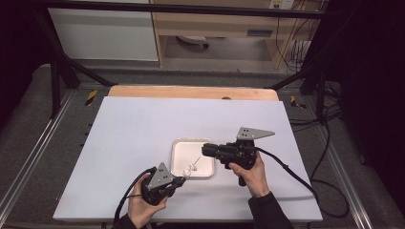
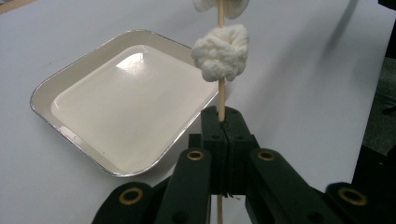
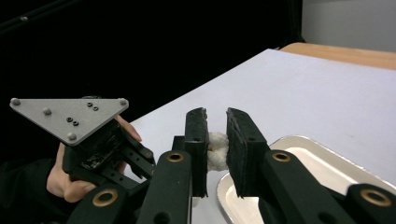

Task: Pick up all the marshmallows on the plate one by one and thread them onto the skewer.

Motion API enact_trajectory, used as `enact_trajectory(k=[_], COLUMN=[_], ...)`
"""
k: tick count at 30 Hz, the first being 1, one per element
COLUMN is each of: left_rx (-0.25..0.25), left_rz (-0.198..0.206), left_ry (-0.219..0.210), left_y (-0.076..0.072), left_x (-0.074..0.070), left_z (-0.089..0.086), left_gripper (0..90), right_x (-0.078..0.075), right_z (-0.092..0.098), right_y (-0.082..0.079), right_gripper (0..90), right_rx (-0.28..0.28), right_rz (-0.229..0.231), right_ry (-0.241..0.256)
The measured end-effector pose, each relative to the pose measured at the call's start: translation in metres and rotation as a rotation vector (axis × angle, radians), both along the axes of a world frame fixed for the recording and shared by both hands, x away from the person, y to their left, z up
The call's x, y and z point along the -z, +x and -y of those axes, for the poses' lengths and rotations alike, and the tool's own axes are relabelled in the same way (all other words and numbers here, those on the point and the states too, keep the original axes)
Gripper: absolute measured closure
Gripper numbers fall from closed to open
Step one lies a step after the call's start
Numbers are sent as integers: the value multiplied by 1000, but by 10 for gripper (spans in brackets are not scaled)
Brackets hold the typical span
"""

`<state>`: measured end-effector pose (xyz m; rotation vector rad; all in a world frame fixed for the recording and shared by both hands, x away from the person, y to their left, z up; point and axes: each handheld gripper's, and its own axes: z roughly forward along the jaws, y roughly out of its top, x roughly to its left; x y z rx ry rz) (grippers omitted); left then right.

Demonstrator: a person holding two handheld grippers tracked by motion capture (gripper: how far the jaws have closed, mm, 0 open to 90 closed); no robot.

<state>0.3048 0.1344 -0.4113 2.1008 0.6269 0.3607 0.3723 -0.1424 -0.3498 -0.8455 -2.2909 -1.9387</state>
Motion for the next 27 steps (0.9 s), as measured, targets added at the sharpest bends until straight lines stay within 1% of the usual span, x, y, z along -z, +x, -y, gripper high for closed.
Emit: enact_trajectory(k=[6, 10, 13, 17, 21, 25, 27], left_rx=[1, 0, 3, 0, -12, -21, -23], left_rz=[3, 5, 6, 8, 13, 15, 4], left_ry=[0, 3, 12, 27, 29, 9, 2], left_y=[0, -1, -1, -1, -2, -3, -2], left_x=[-1, -1, -1, -2, -1, -1, -1], left_z=[0, 0, 0, 1, 0, 0, -1], left_gripper=[888, 888, 888, 888, 889, 889, 889], right_x=[5, 6, 7, 9, 13, 15, 17], right_z=[-5, -6, -6, -8, -11, -15, -17], right_y=[1, 1, 1, 0, -2, -4, -4], right_gripper=[787, 789, 795, 806, 813, 817, 820], right_rx=[-13, -21, -28, -32, -24, -10, 0], right_rz=[-21, -31, -40, -42, -39, -34, -34], right_ry=[-3, 6, 9, -3, -15, 14, 28])
